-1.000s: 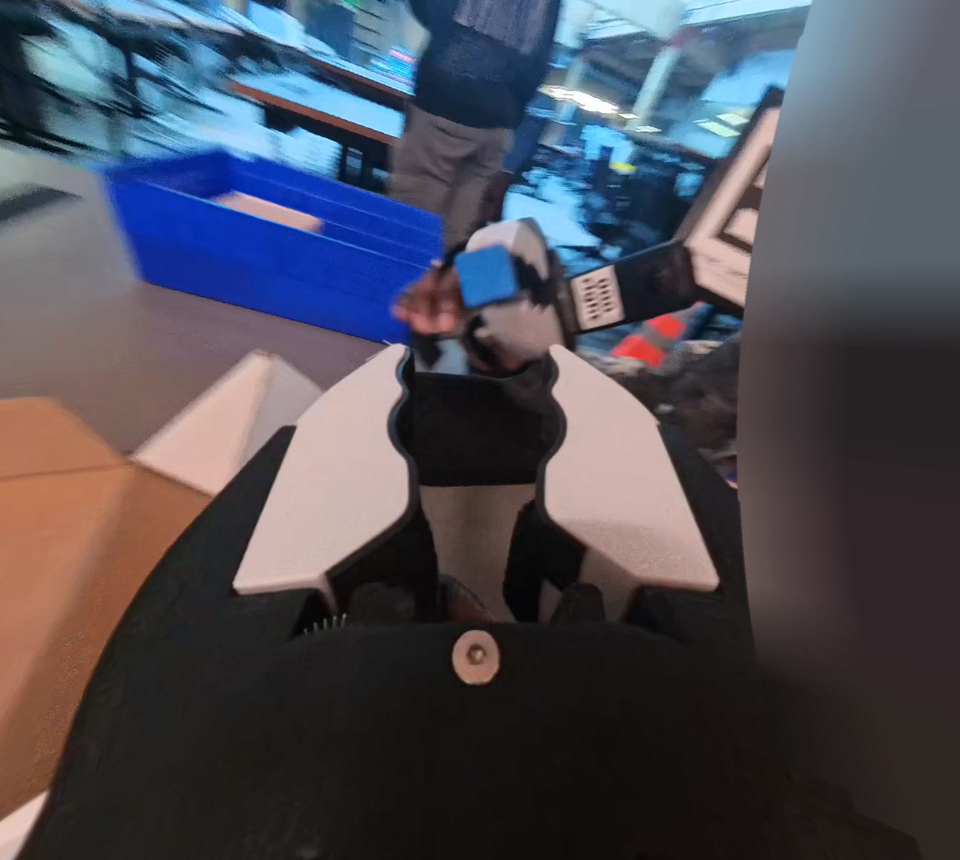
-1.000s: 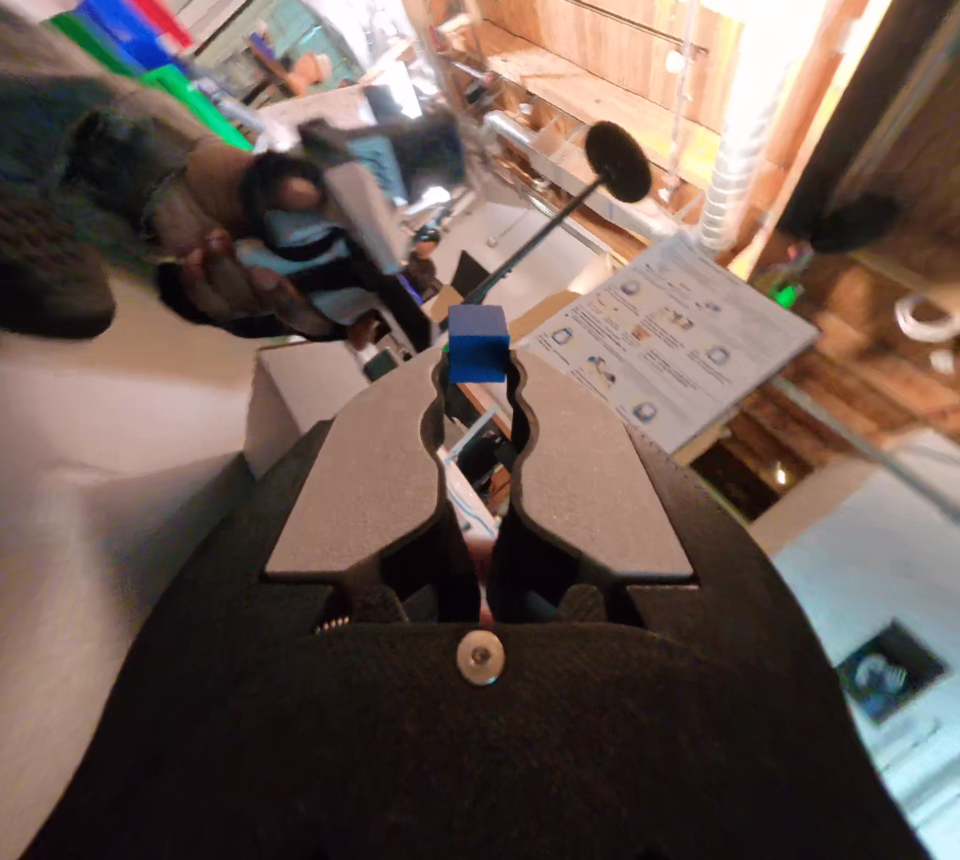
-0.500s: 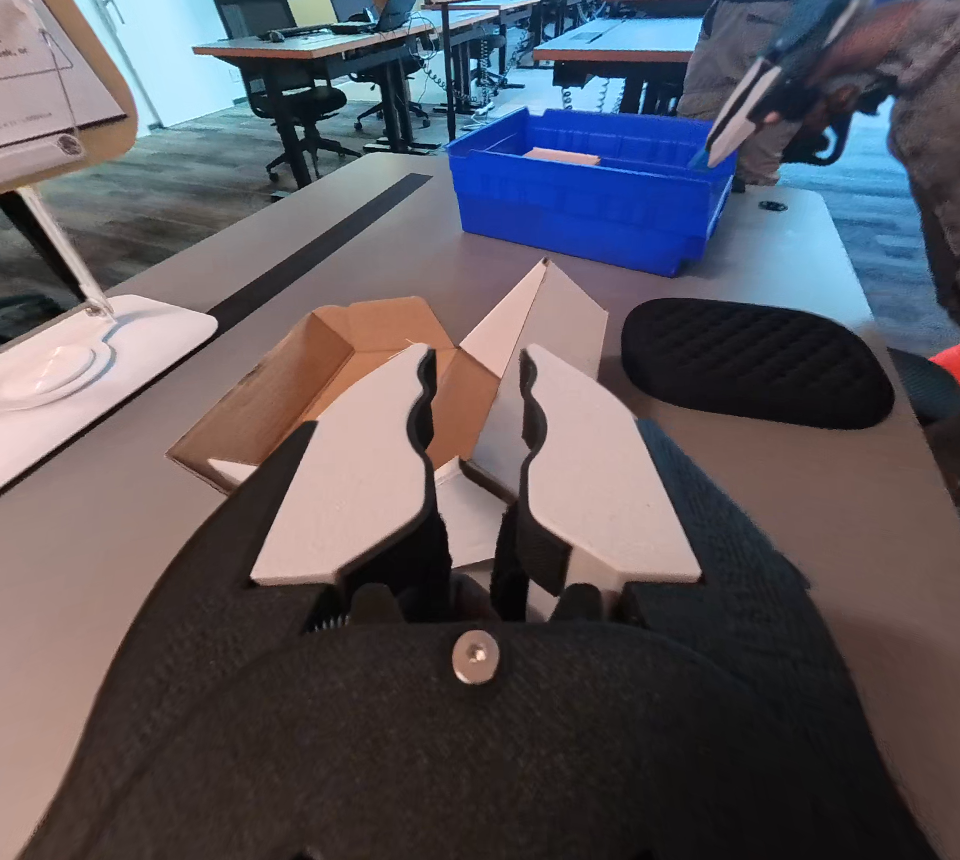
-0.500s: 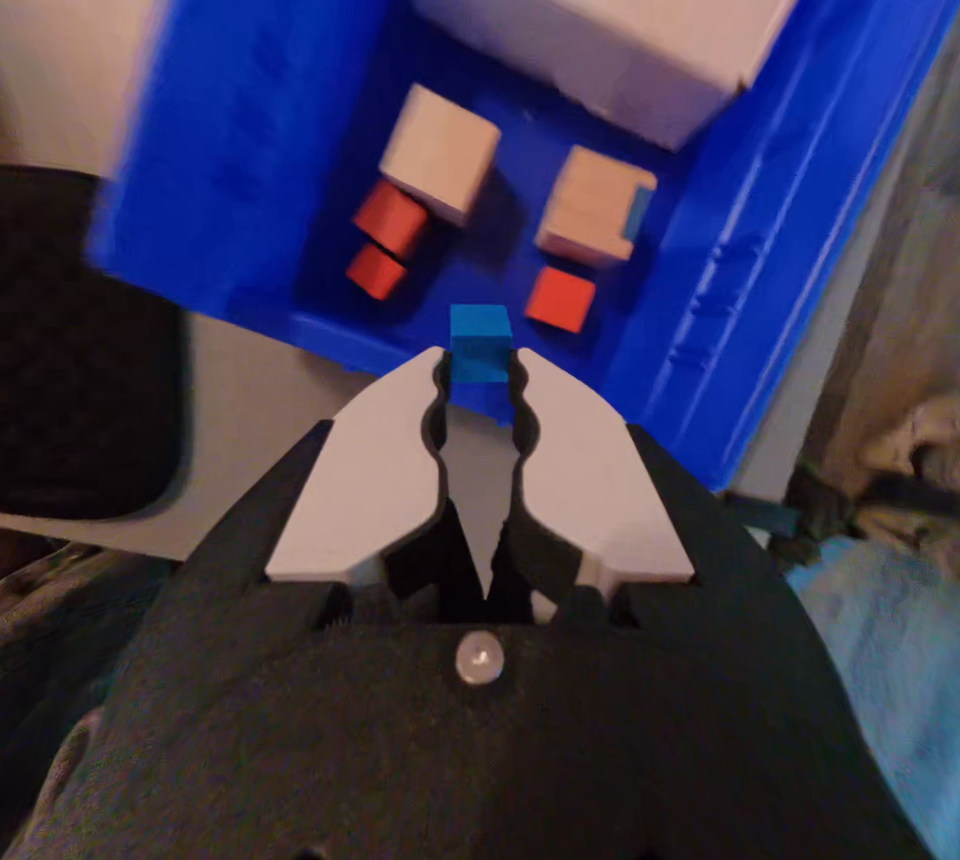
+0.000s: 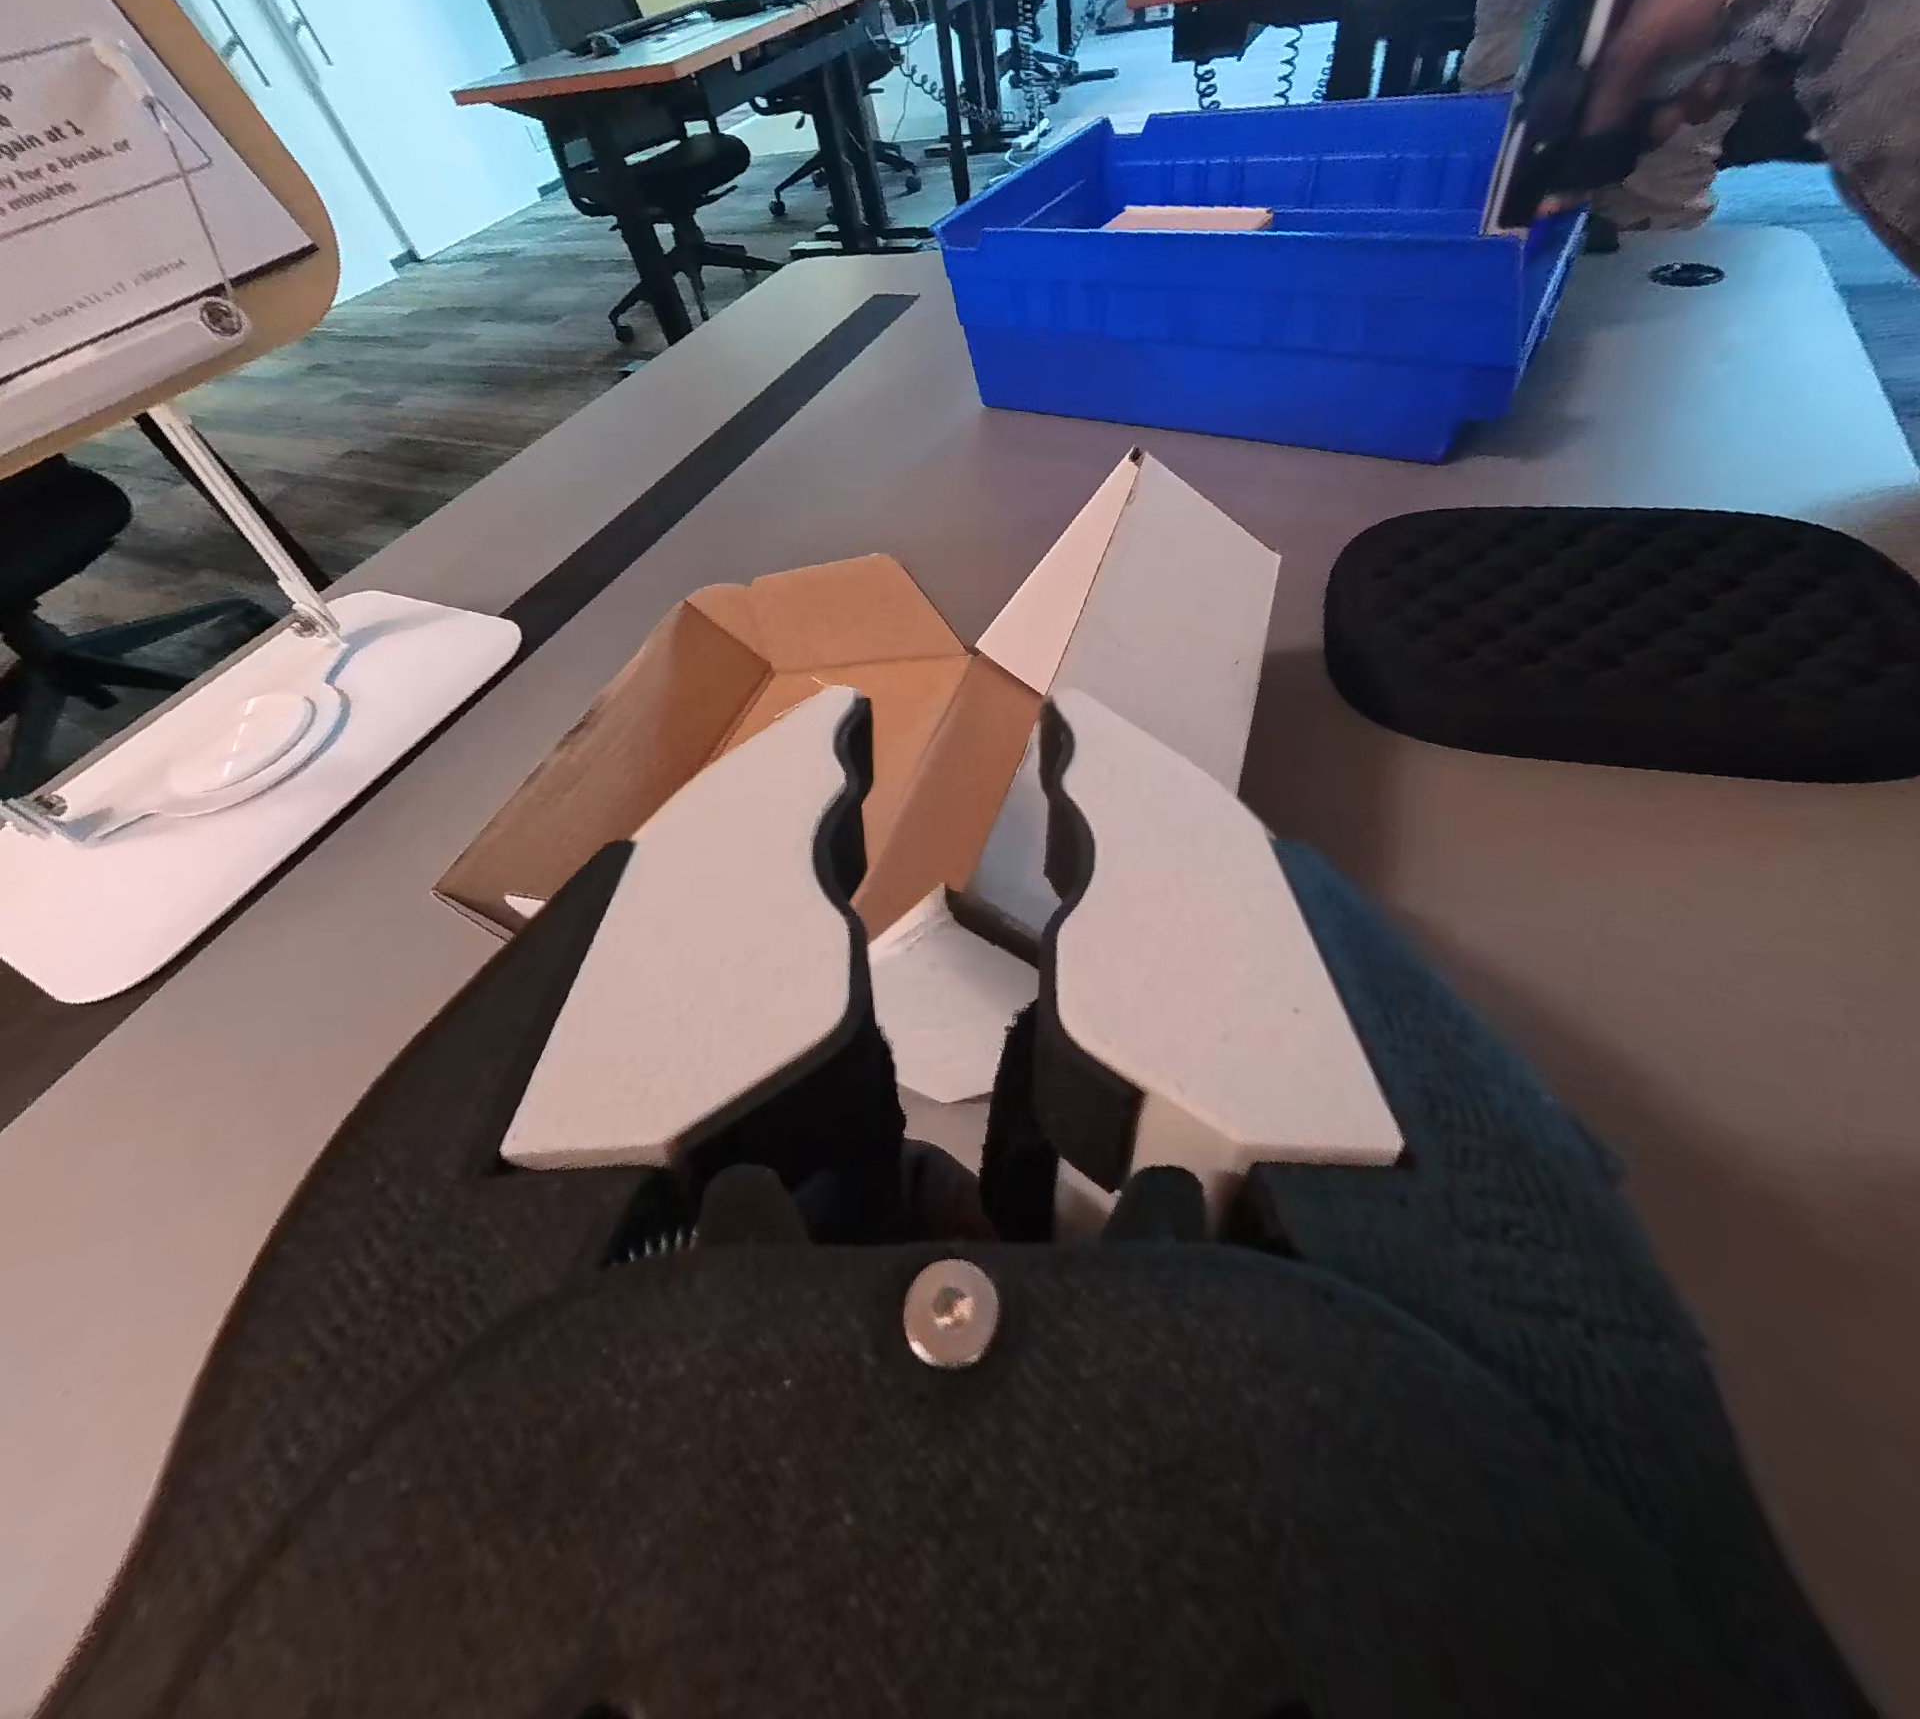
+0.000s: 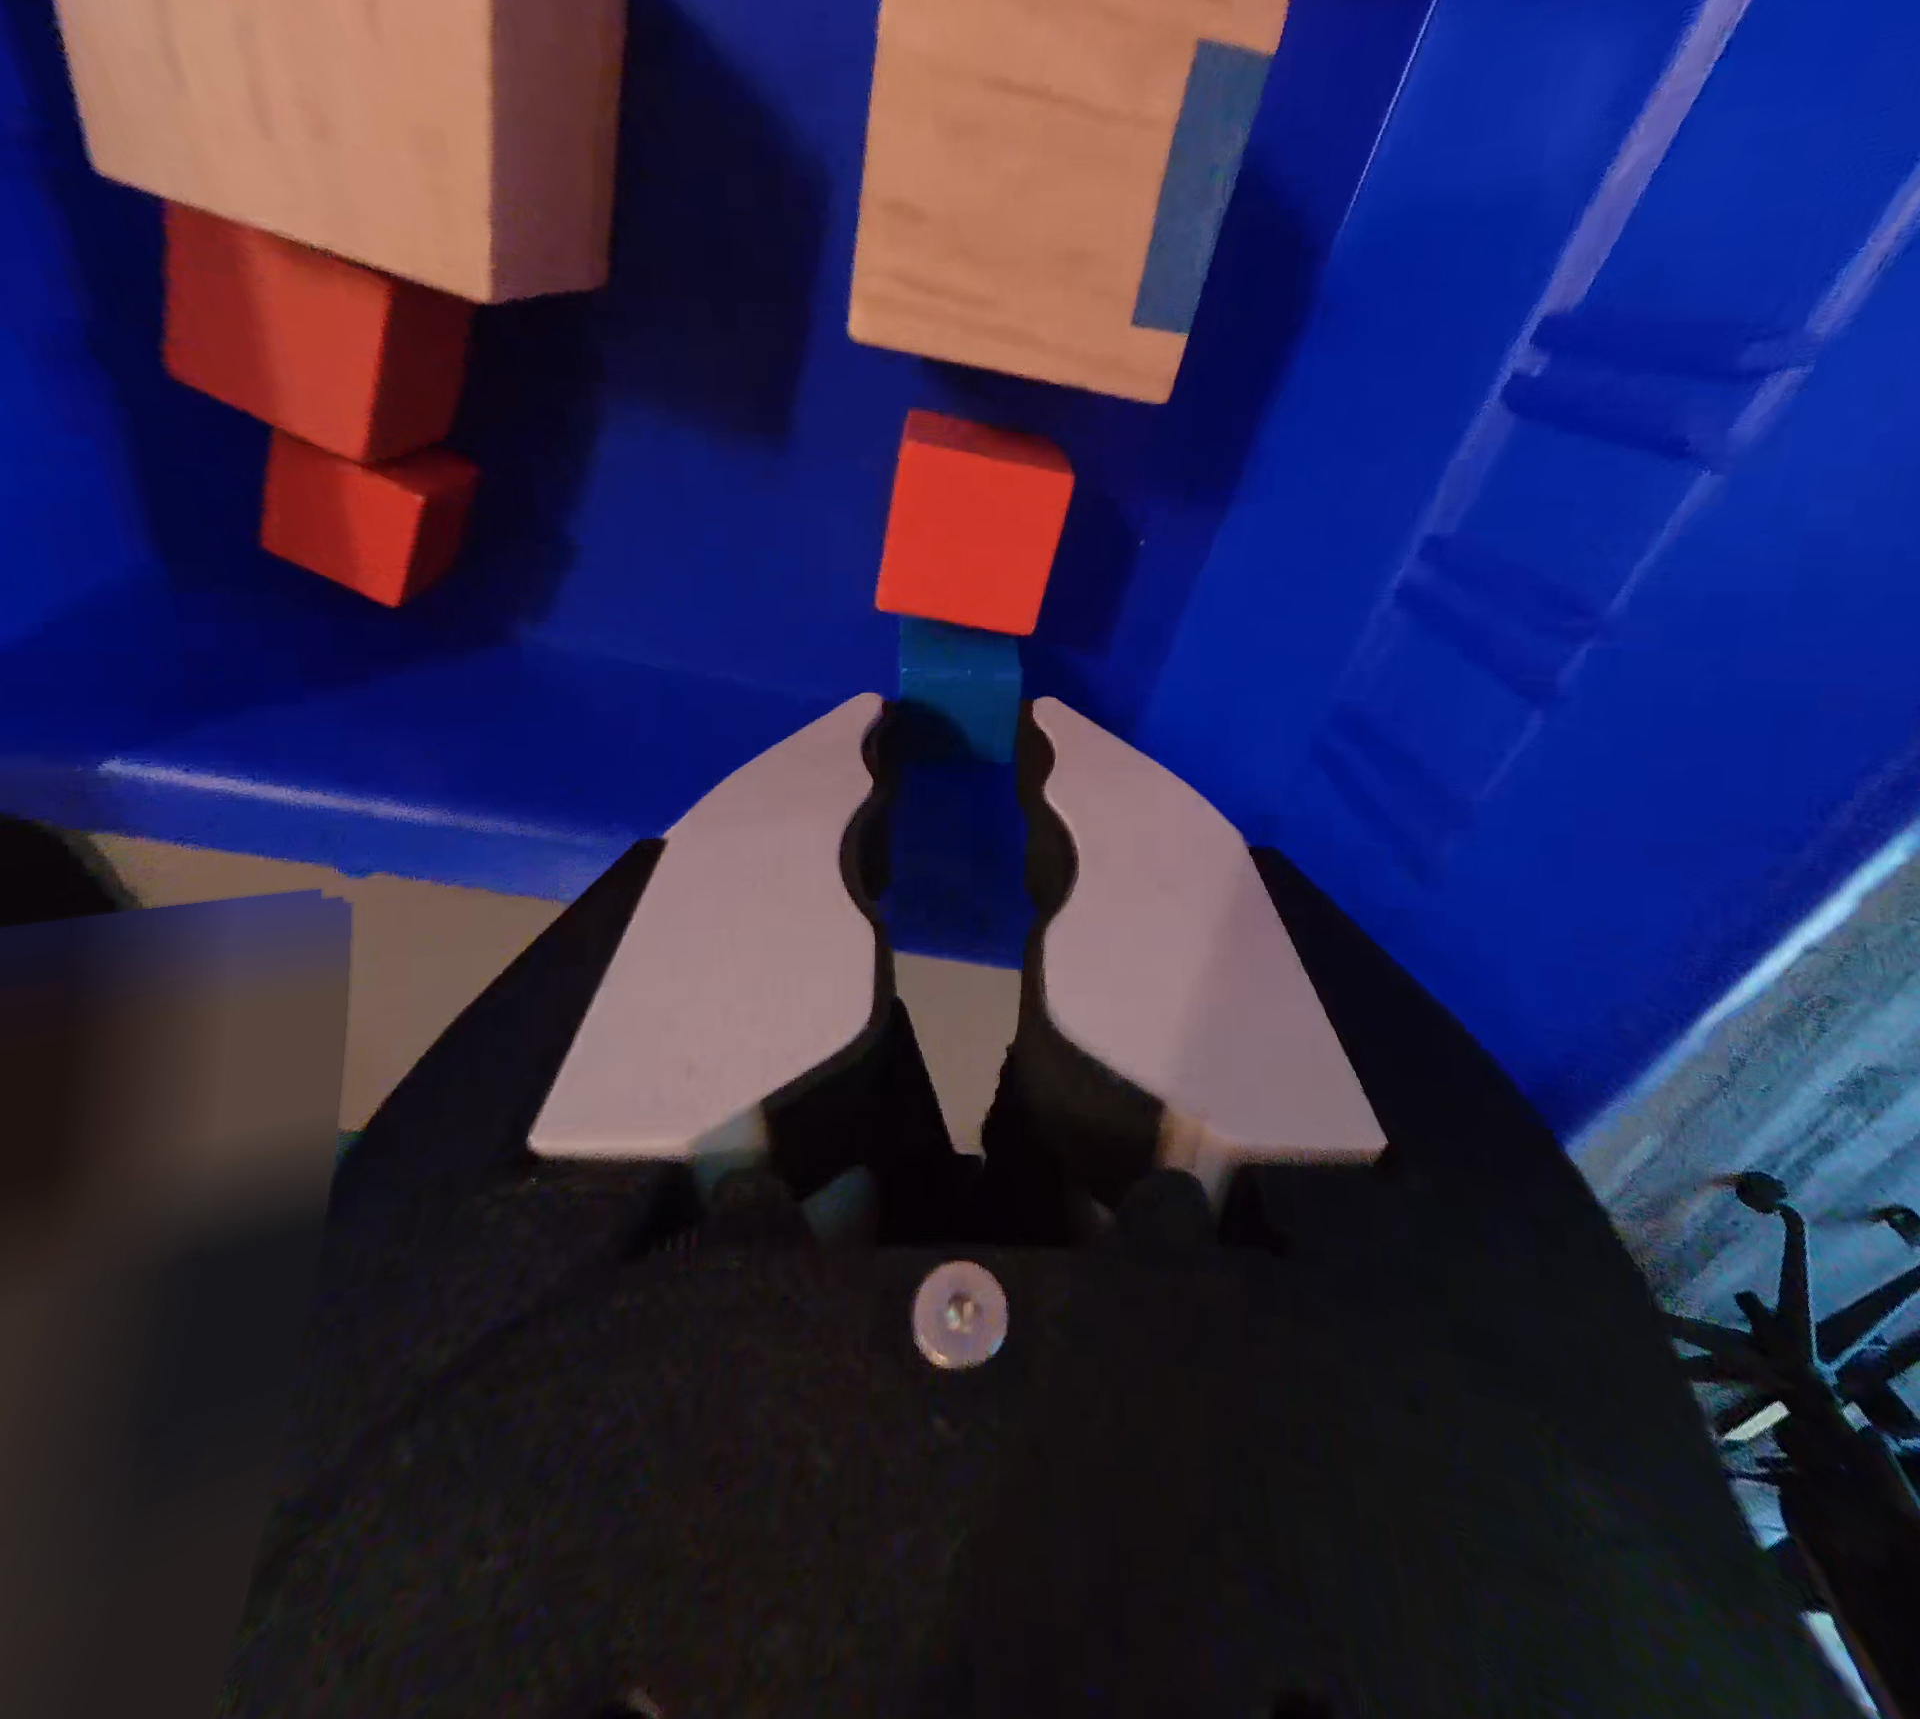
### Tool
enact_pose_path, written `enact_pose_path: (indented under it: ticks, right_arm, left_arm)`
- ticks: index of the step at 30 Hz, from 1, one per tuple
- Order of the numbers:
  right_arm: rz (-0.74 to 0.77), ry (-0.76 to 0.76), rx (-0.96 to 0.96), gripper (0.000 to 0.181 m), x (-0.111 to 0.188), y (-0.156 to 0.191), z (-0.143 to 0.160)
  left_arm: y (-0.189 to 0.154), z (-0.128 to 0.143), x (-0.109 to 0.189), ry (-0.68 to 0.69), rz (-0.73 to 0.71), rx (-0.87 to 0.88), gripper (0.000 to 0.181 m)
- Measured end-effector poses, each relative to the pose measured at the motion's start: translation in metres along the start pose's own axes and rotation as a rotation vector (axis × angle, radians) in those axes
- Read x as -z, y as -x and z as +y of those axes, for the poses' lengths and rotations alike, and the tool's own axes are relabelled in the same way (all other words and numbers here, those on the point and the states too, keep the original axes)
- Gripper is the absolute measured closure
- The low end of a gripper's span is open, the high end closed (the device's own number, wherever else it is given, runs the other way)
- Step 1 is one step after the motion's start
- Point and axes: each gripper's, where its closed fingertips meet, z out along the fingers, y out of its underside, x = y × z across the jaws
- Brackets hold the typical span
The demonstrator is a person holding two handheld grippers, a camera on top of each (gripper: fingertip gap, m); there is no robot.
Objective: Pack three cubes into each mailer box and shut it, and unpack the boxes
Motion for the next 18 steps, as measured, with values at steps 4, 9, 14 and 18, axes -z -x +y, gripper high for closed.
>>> enact_pose_path:
  ticks: [4,9,14,18]
  right_arm:
    - [0.02,-0.03,-0.007,0.158,-0.001,-0.003,-0.004]
    - [0.067,-0.288,0.032,0.146,0.043,0.011,-0.024]
    - [-0.132,-0.916,0.358,0.128,0.145,0.131,-0.073]
    - [-0.546,-1.171,0.627,0.12,0.189,0.262,-0.078]
  left_arm:
    - [0.006,-0.001,0.002,-0.006,-0.029,0.008,0.148]
    - [0.028,-0.006,0.009,-0.056,-0.146,0.076,0.136]
    - [0.057,-0.002,0.019,-0.119,-0.243,0.273,0.13]
    - [0.06,0.024,0.014,-0.02,-0.196,0.445,0.122]
